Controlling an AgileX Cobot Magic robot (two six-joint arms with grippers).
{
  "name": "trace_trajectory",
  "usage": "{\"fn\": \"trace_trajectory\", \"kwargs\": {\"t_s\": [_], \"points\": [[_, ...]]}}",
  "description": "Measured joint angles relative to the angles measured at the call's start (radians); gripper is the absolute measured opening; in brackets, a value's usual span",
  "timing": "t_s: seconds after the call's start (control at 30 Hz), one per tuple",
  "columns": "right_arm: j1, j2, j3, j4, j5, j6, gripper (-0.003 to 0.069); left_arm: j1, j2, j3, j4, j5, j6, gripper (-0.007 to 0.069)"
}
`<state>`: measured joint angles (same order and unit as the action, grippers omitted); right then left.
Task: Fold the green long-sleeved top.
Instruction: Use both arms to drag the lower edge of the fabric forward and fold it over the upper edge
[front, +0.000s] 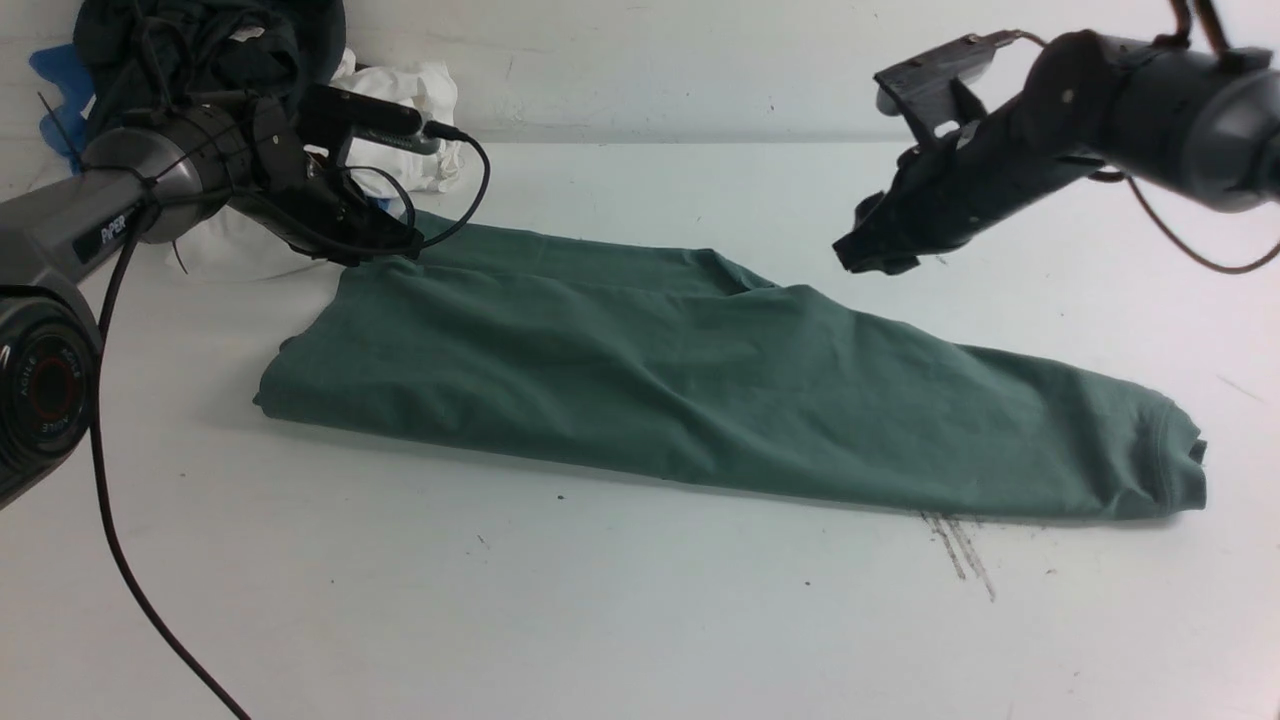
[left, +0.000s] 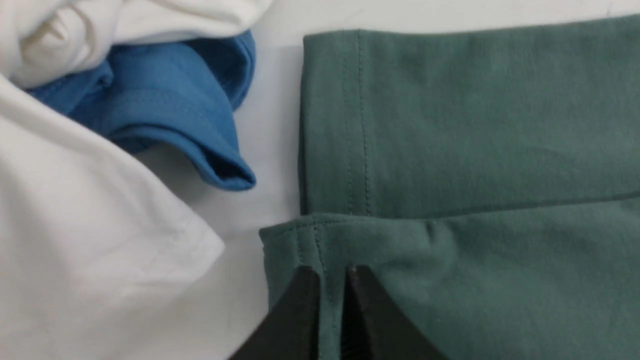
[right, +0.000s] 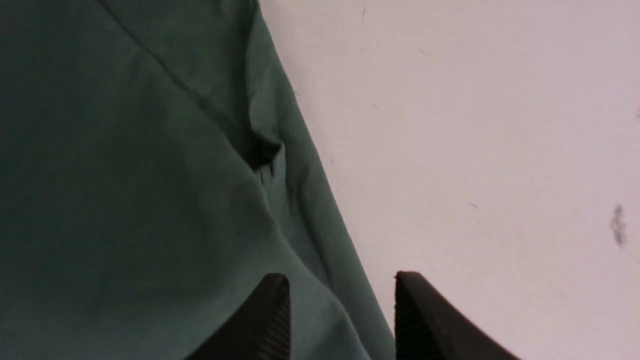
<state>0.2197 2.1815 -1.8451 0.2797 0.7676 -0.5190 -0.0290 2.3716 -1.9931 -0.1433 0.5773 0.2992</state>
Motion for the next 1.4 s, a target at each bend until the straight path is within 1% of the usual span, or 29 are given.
{"fn": "trace_trajectory", "kwargs": {"t_s": [0.03,0.07,0.1,0.13,0.17,0.2,0.3,0.33,0.37,0.4,0.43,0.47,0.6,0.73,0.8,0.83,0.87,0.9,0.93,0.97,1.03,1.1,1.13,1.2,1.23,1.27,1.3,1.37,1.4], "points": [[0.000,0.063,-0.061,0.029,0.022,-0.001,0.0335,0.000,0.000,0.000,0.000,0.006,0.000,0.0004],[0.000,0.078,-0.075,0.038,0.029,-0.001,0.0340,0.000,0.000,0.000,0.000,0.010,0.001,0.0001],[0.000,0.128,-0.123,0.078,0.057,-0.013,0.0351,0.000,0.000,0.000,0.000,0.026,0.001,-0.0006],[0.000,0.134,-0.129,0.083,0.061,-0.015,0.0351,0.000,0.000,0.000,0.000,0.027,0.001,-0.0007],[0.000,0.173,-0.169,0.127,0.091,-0.032,0.0342,0.000,0.000,0.000,0.000,0.030,0.001,-0.0008],[0.000,0.176,-0.173,0.131,0.093,-0.033,0.0339,0.000,0.000,0.000,0.000,0.030,0.001,-0.0008],[0.000,0.207,-0.204,0.159,0.120,-0.053,0.0262,0.000,-0.010,0.000,0.000,0.036,-0.003,-0.0008],[0.000,0.210,-0.204,0.159,0.126,-0.054,0.0224,0.000,-0.018,0.000,0.000,0.040,-0.003,-0.0008],[0.000,0.211,-0.205,0.156,0.132,-0.056,0.0170,0.000,-0.030,0.000,0.000,0.042,-0.003,-0.0008],[0.000,0.211,-0.205,0.154,0.134,-0.056,0.0160,0.000,-0.032,0.000,0.000,0.043,-0.003,-0.0008],[0.000,0.211,-0.206,0.148,0.138,-0.056,0.0110,0.000,-0.043,0.000,0.000,0.046,-0.003,-0.0008],[0.000,0.211,-0.212,0.132,0.142,-0.056,0.0036,0.000,-0.065,0.000,0.000,0.046,-0.003,-0.0008],[0.000,0.196,-0.219,0.110,0.152,-0.056,-0.0006,0.000,-0.106,0.000,0.001,0.034,-0.003,-0.0008],[0.000,0.180,-0.224,0.108,0.164,-0.056,-0.0007,0.000,-0.108,0.000,-0.021,0.030,-0.003,-0.0006],[0.000,0.176,-0.217,0.108,0.169,-0.056,-0.0007,0.000,-0.085,0.000,-0.039,0.030,0.017,0.0027],[0.000,0.176,-0.213,0.108,0.171,-0.056,-0.0007,0.000,-0.067,0.000,-0.041,0.026,0.030,0.0063],[0.000,0.176,-0.211,0.106,0.172,-0.056,-0.0007,0.000,-0.064,0.000,-0.041,0.026,0.032,0.0070],[0.000,0.176,-0.207,0.104,0.175,-0.056,-0.0007,0.000,-0.041,0.000,-0.043,0.019,0.041,0.0125],[0.000,0.176,-0.205,0.101,0.178,-0.057,-0.0007,0.000,-0.031,0.000,-0.043,0.015,0.044,0.0161],[0.000,0.176,-0.205,0.099,0.180,-0.061,-0.0007,0.000,-0.010,0.000,-0.045,0.001,0.047,0.0227],[0.000,0.176,-0.205,0.099,0.181,-0.068,-0.0007,0.000,0.011,0.000,-0.045,-0.021,0.050,0.0293],[0.000,0.176,-0.205,0.099,0.181,-0.070,-0.0007,0.000,0.024,0.000,-0.045,-0.045,0.050,0.0333],[0.000,0.176,-0.204,0.098,0.181,-0.072,-0.0007,0.000,0.033,0.000,-0.045,-0.068,0.050,0.0328],[0.000,0.176,-0.204,0.098,0.181,-0.075,-0.0007,0.000,0.036,0.000,-0.045,-0.077,0.050,0.0285],[0.000,0.176,-0.204,0.098,0.181,-0.076,-0.0007,0.000,0.040,0.000,-0.046,-0.086,0.050,0.0183],[0.000,0.176,-0.204,0.098,0.181,-0.076,-0.0007,0.000,0.040,0.000,-0.046,-0.086,0.050,0.0183],[0.000,0.176,-0.204,0.097,0.181,-0.077,-0.0007,0.000,0.041,0.000,-0.046,-0.090,0.050,0.0063],[0.000,0.176,-0.204,0.097,0.181,-0.078,-0.0007,0.000,0.040,0.000,-0.046,-0.095,0.050,0.0021],[0.000,0.176,-0.204,0.097,0.181,-0.078,-0.0007,0.000,0.038,0.000,-0.046,-0.095,0.050,0.0015]]}}
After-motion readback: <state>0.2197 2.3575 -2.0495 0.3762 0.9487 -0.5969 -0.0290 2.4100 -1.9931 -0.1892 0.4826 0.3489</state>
